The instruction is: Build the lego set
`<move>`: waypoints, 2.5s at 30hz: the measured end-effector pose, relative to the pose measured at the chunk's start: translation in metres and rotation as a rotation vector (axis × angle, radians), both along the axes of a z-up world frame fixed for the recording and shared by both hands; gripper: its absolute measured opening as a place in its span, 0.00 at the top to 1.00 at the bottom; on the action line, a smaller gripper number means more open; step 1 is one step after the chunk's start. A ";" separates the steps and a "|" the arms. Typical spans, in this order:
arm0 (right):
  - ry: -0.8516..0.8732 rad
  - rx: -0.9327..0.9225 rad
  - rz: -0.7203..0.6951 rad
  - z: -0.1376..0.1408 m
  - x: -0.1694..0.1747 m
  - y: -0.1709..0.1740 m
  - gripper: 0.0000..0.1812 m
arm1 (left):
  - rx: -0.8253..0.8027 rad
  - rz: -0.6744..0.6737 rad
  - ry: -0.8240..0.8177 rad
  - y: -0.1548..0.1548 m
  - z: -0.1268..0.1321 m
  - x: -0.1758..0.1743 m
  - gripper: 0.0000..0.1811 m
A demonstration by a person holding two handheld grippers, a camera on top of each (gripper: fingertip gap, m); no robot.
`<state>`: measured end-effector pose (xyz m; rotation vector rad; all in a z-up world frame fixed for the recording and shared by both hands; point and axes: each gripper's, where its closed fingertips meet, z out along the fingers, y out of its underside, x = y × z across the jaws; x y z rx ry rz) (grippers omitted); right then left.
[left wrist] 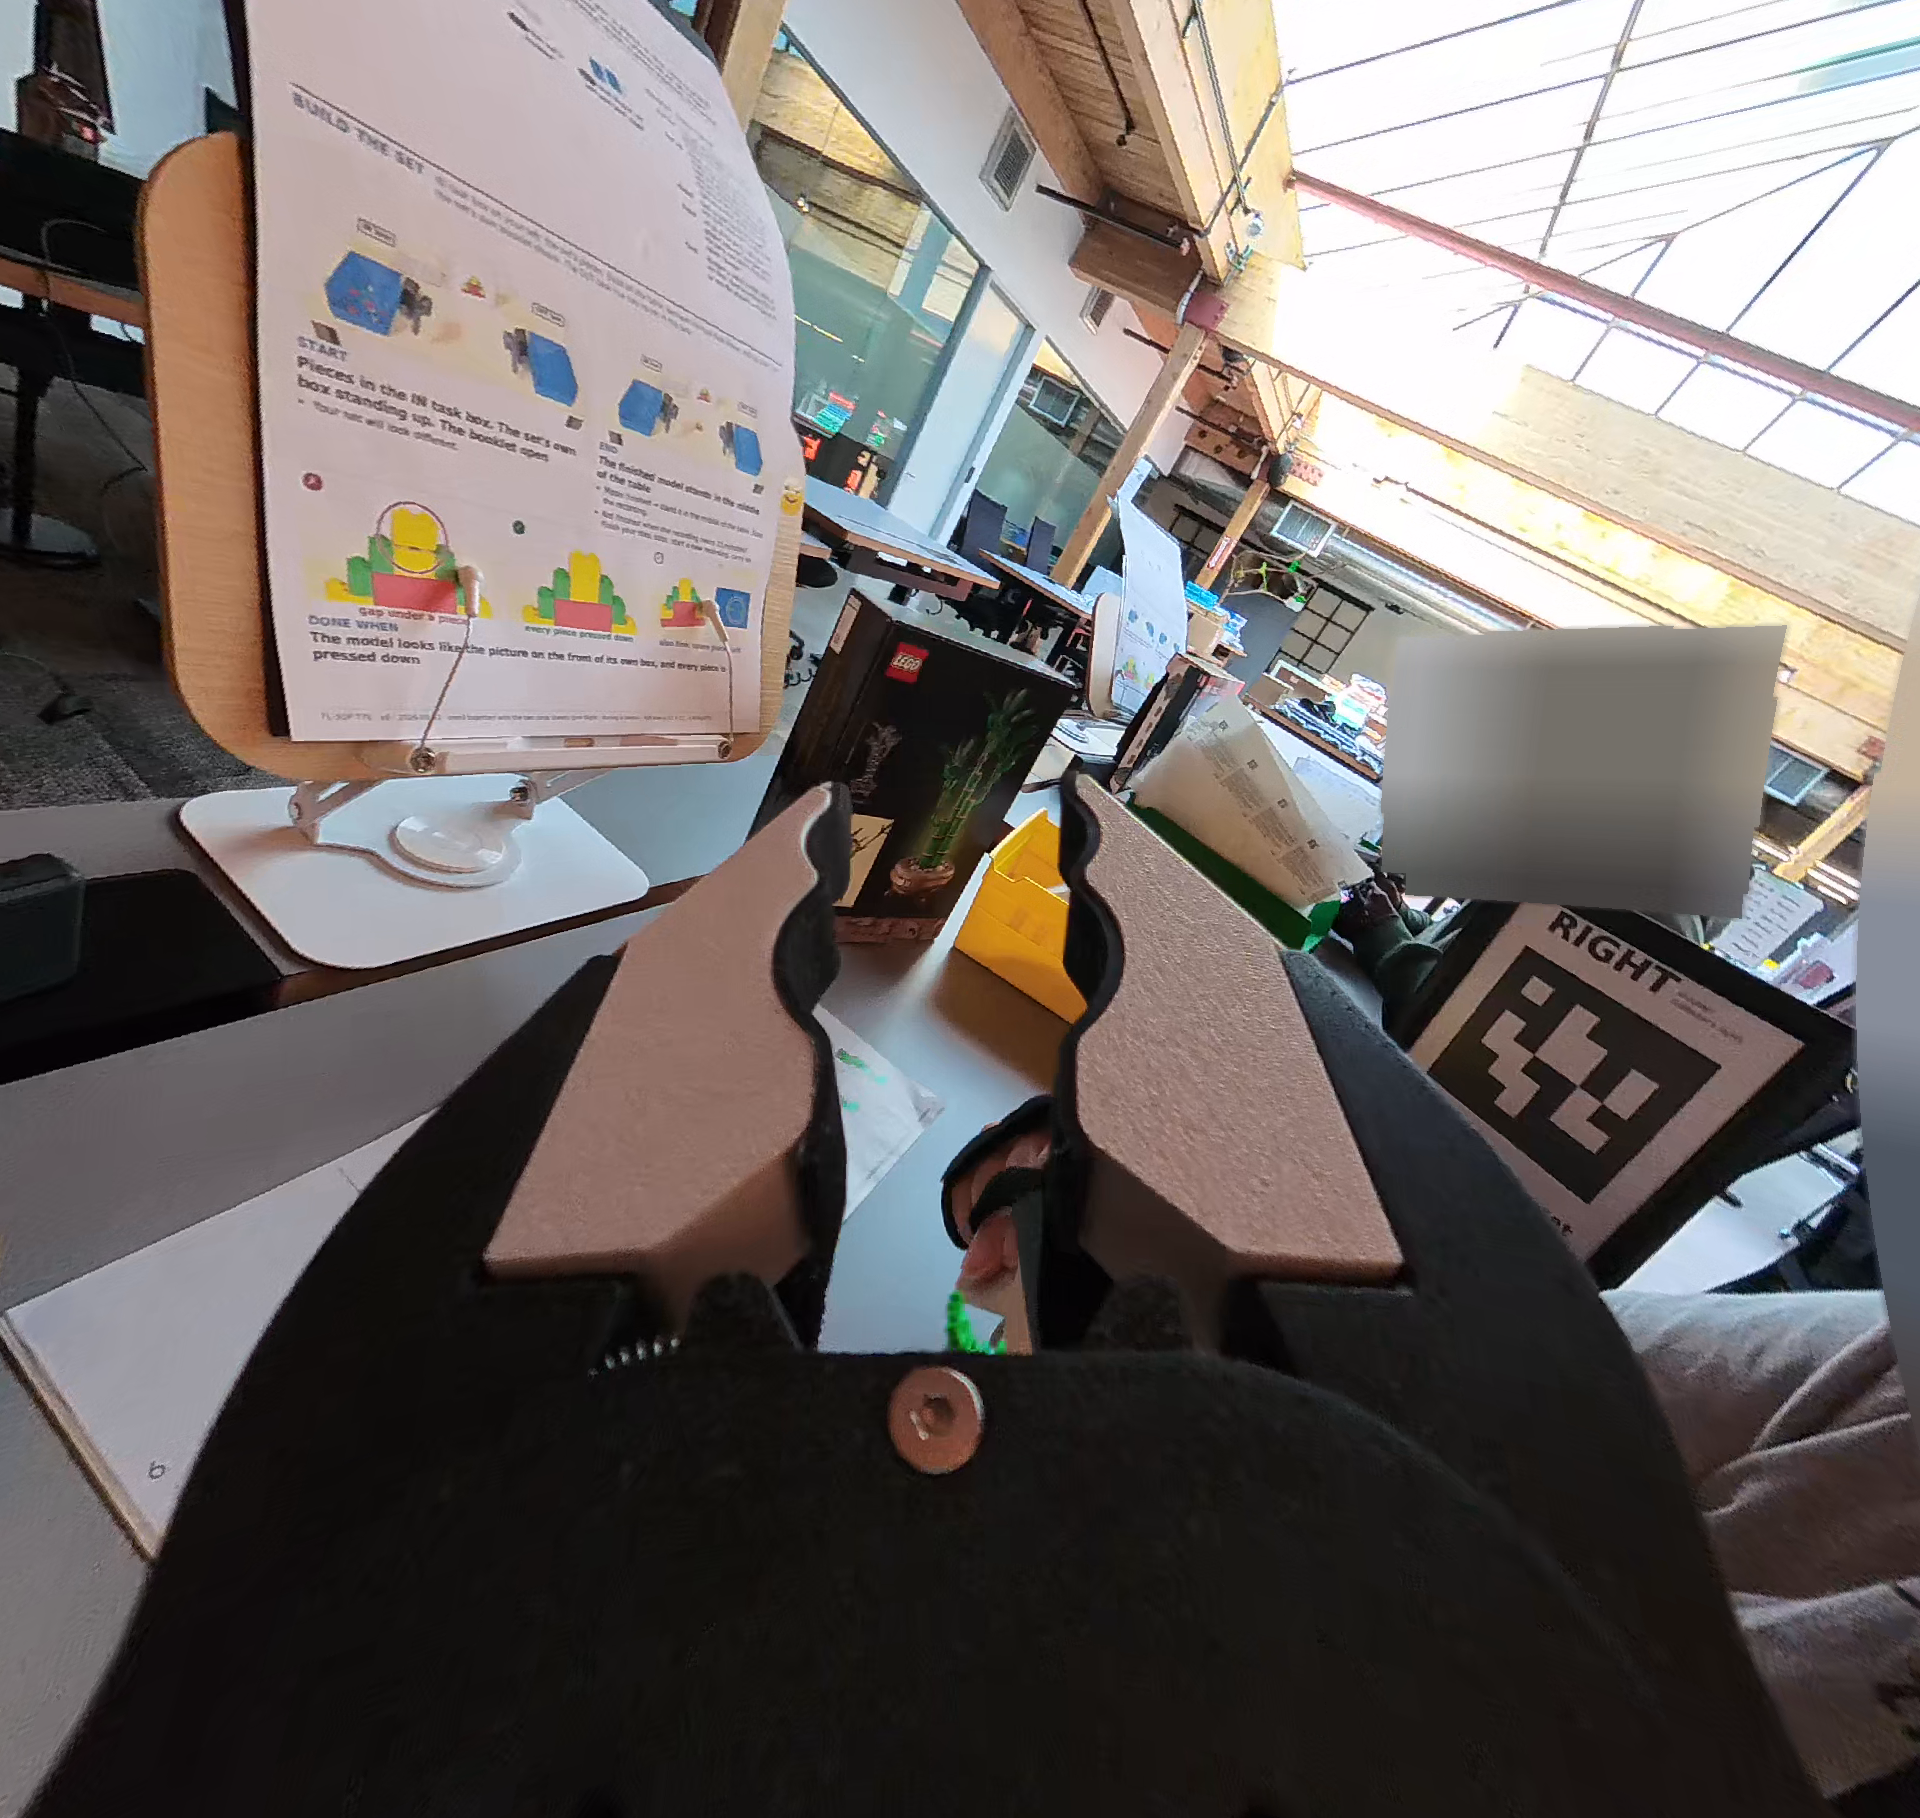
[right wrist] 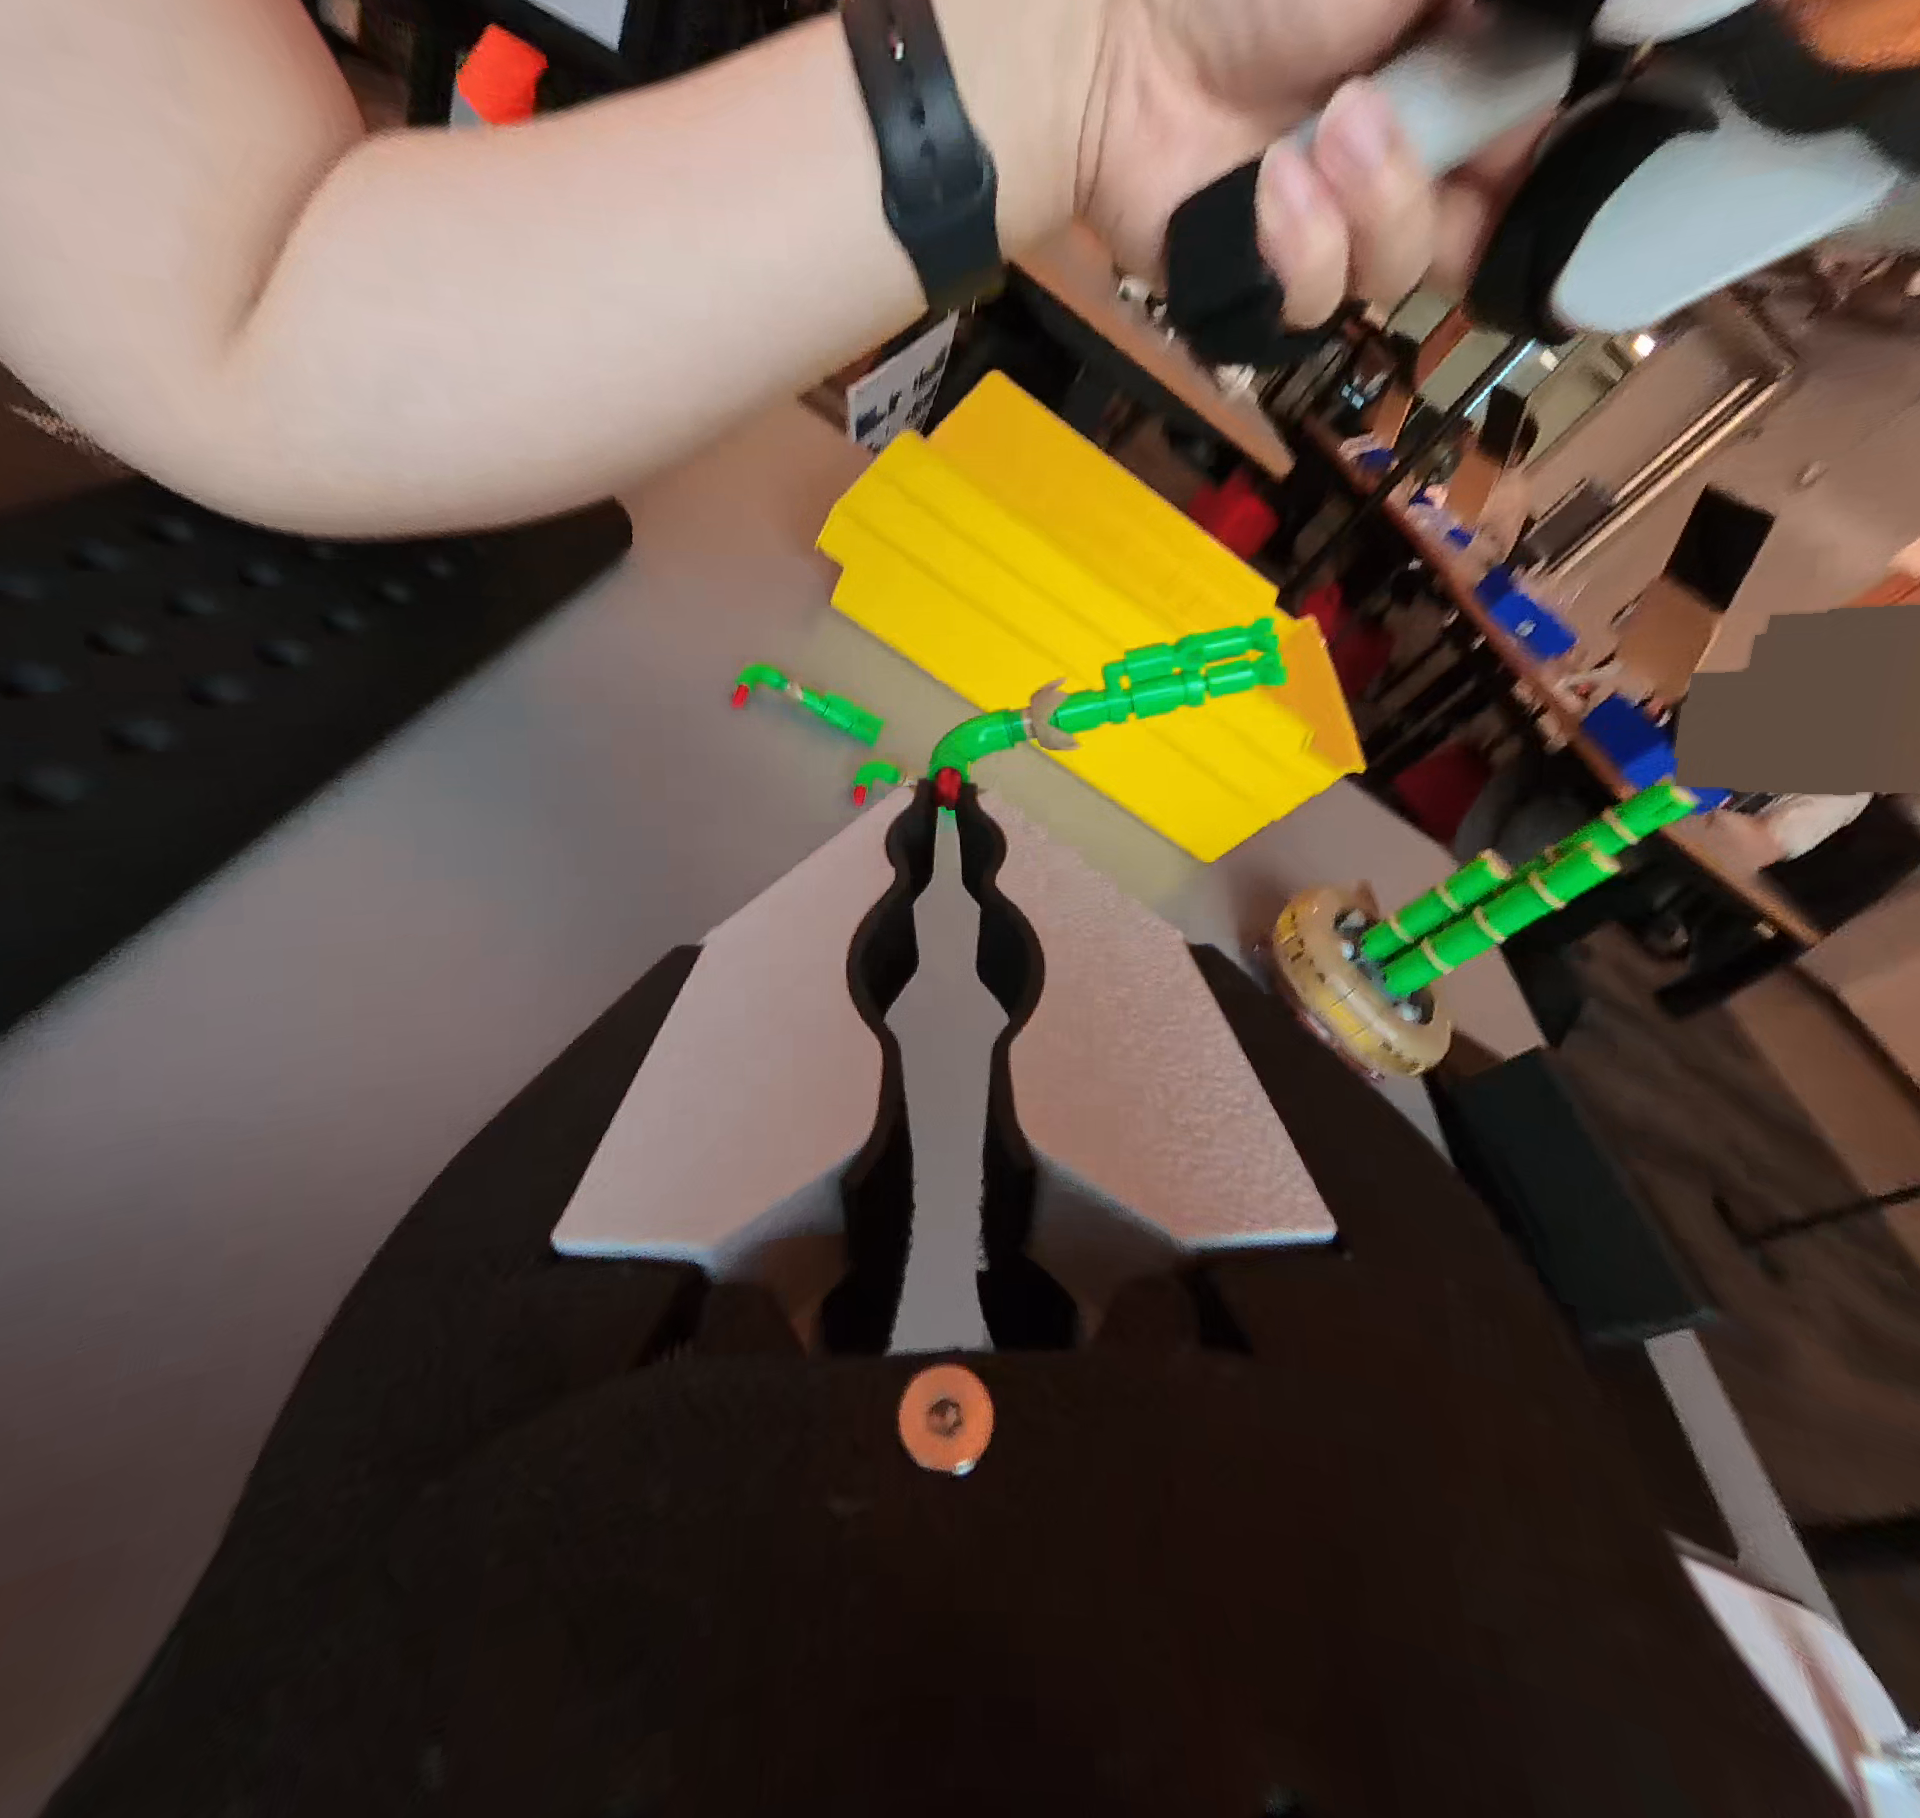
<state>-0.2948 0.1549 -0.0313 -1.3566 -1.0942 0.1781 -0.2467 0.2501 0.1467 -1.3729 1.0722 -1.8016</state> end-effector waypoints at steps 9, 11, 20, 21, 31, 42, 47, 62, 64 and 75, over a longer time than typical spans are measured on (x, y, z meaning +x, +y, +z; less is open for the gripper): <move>-0.070 0.105 -0.035 0.024 0.002 -0.007 0.98 | 0.014 -0.054 0.028 -0.009 -0.003 -0.002 0.80; -0.081 0.108 -0.052 0.030 0.004 -0.008 0.98 | 0.003 -0.059 0.025 -0.008 -0.003 -0.002 0.80; -0.068 -0.072 -0.052 0.014 0.006 -0.005 0.98 | 0.017 -0.047 0.056 -0.008 -0.008 0.000 0.80; -0.072 -0.206 -0.065 -0.005 0.007 -0.001 0.99 | 0.022 -0.041 0.064 -0.008 -0.009 -0.001 0.80; -0.085 -0.568 -0.109 -0.098 -0.051 0.031 0.98 | 0.074 -0.016 0.061 -0.008 0.001 -0.013 0.81; -0.021 -0.775 -0.099 -0.128 -0.088 0.059 0.98 | 0.038 0.007 0.023 0.008 0.007 -0.028 0.80; -0.024 -0.768 -0.137 -0.130 -0.084 0.062 0.94 | 0.039 0.001 0.015 0.009 0.008 -0.032 0.80; 0.113 -0.655 -0.689 -0.128 0.051 0.003 0.63 | 0.098 0.120 0.136 0.028 -0.011 -0.029 0.78; 0.099 -0.639 -0.714 -0.128 0.053 -0.002 0.62 | 0.095 0.103 0.137 0.025 -0.012 -0.026 0.78; 0.086 -0.558 -0.894 -0.124 0.079 -0.028 0.57 | 0.092 0.032 0.143 0.011 -0.013 -0.022 0.77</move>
